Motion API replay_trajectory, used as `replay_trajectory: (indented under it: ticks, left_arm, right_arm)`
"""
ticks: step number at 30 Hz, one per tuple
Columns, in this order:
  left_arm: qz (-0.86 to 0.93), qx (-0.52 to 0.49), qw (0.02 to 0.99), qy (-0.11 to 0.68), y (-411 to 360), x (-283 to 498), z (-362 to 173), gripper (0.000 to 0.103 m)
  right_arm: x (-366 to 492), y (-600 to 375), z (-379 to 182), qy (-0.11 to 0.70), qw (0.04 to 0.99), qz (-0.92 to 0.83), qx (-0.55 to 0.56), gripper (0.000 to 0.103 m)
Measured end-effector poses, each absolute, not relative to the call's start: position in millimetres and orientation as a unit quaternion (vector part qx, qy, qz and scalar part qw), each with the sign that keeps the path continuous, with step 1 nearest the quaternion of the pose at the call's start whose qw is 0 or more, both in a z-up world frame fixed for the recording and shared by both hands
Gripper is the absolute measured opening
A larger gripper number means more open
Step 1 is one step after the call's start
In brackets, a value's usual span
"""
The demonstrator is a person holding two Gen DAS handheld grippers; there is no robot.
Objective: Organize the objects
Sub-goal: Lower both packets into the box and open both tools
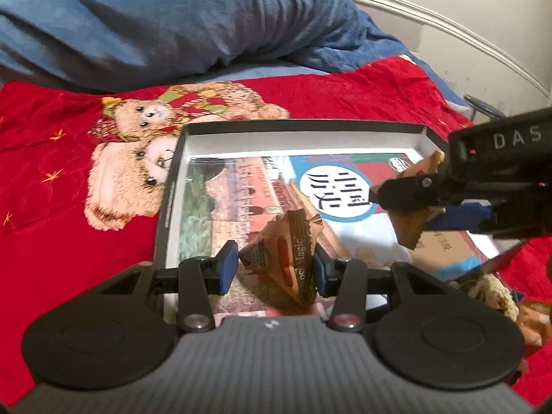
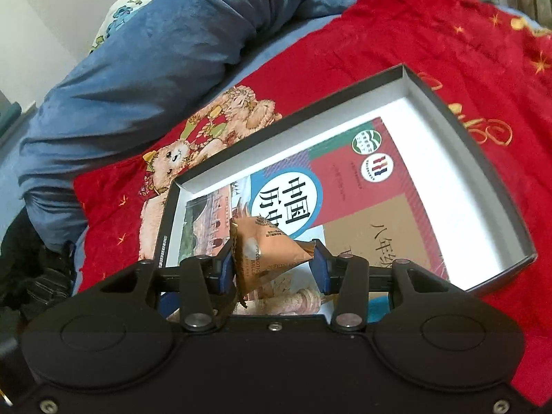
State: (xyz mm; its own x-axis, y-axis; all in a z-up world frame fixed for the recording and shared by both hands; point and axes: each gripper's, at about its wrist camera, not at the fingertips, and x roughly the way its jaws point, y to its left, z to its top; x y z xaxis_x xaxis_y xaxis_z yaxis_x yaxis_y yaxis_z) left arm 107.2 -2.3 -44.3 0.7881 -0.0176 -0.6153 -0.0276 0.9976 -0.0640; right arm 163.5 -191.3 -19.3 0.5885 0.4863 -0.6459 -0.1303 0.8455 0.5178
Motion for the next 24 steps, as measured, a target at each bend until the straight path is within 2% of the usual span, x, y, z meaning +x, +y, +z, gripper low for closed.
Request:
replay_trajectory:
  ticks: [2,3,4,7,16,19,24]
  left_arm:
    - [0.003,-0.029,0.943,0.333,-4,108,-45,0.051]
    - [0.008,-0.028,0.941,0.336,-5,109,-45,0.054]
    - [0.01,-0.027,0.941,0.338,-5,109,-44,0.06]
    - [0.003,-0.029,0.942,0.335,-5,107,-41,0.064]
    - [-0.005,-0.023,0.933,0.359,-9,110,-36,0.066]
    - [-0.004,-0.023,0.934,0.358,-9,109,-33,0.072]
    - [-0.002,-0.014,0.931,0.366,-11,110,-30,0.072]
  right_arm:
    - [164,-191,-22,0.411,0.868,0.18,0.214,0.043]
    - [164,-190,-23,0.412,0.868,0.182,0.21,0.043]
    - [165,-188,-24,0.415,0.866,0.186,0.209,0.043]
    - [166,-181,-27,0.421,0.867,0.184,0.192,0.043]
    - [165,-177,-32,0.428,0.874,0.167,0.161,0.043]
    - [164,-175,-35,0.431,0.875,0.162,0.15,0.043]
    - [160,-167,-35,0.425,0.884,0.159,0.116,0.043]
